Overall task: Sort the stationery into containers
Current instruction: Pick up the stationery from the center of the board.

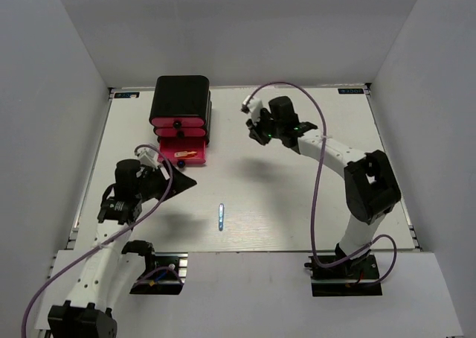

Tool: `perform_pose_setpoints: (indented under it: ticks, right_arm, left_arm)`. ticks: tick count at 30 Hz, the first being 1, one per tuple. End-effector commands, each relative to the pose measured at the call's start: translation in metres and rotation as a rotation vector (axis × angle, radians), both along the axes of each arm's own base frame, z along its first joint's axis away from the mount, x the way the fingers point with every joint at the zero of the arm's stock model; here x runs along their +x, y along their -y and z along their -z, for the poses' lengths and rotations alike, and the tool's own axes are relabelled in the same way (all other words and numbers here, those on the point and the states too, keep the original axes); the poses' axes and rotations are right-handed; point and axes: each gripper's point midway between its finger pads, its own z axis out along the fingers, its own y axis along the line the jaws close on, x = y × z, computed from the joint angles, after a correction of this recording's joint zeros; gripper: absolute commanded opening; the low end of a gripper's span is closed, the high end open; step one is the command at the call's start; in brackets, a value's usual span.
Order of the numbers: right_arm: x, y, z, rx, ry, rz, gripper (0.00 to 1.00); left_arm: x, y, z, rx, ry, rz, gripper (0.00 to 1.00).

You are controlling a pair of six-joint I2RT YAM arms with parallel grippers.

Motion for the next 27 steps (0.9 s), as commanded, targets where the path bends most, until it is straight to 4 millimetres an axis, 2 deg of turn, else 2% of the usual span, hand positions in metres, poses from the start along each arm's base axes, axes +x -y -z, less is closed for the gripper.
perform_pose_setpoints:
  ticks: [1,2,4,5,8,10,12,13,14,15,17,19,20,23,26,27]
  right_arm:
    - [-0.017,0.034,0.007,0.03,-0.104,0.103,0.22]
    - [-0.028,0.045,0.013,0.033,-0.128,0.123,0.3]
    - [-0.027,0.05,0.012,0.04,-0.129,0.136,0.32]
    - [-0.033,0.055,0.015,0.035,-0.138,0.139,0.37]
    - [-0.036,0.063,0.017,0.033,-0.145,0.152,0.4]
    - [-0.035,0.066,0.012,0.039,-0.134,0.157,0.41]
    - [-0.033,0.07,0.009,0.041,-0.129,0.167,0.43]
    - [-0.034,0.071,0.005,0.045,-0.122,0.166,0.43]
    - [-0.034,0.073,0.005,0.045,-0.124,0.173,0.43]
    - [-0.034,0.075,0.003,0.046,-0.119,0.178,0.43]
    - [-0.036,0.079,0.004,0.046,-0.118,0.184,0.43]
    - [-0.036,0.083,0.002,0.049,-0.119,0.195,0.43]
    - [-0.036,0.084,0.003,0.047,-0.122,0.197,0.43]
    - [-0.04,0.091,0.002,0.054,-0.12,0.208,0.43]
    - [-0.04,0.099,0.002,0.055,-0.117,0.226,0.43]
    - [-0.04,0.101,0.001,0.059,-0.118,0.231,0.43]
  left_arm:
    - [-0.01,0.01,0.024,0.007,-0.093,0.066,0.79]
    - [-0.011,0.014,0.033,0.027,-0.126,0.079,0.79]
    - [-0.012,0.016,0.041,0.039,-0.163,0.087,0.79]
    - [-0.011,0.021,0.047,0.048,-0.169,0.1,0.79]
    - [-0.013,0.036,0.065,0.088,-0.238,0.14,0.79]
    - [-0.011,0.041,0.078,0.143,-0.288,0.135,0.79]
    - [-0.015,0.052,0.082,0.184,-0.322,0.154,0.79]
    - [-0.013,0.051,0.088,0.232,-0.331,0.137,0.79]
    - [-0.022,0.055,0.098,0.275,-0.381,0.155,0.79]
    - [-0.015,0.058,0.094,0.294,-0.368,0.132,0.79]
    - [-0.019,0.071,0.094,0.329,-0.364,0.157,0.79]
    - [-0.019,0.075,0.104,0.385,-0.389,0.14,0.8]
    - [-0.018,0.08,0.102,0.403,-0.389,0.14,0.8]
    - [-0.025,0.101,0.111,0.472,-0.398,0.17,0.8]
    - [-0.023,0.11,0.118,0.547,-0.413,0.155,0.8]
    - [-0.028,0.107,0.123,0.608,-0.429,0.145,0.8]
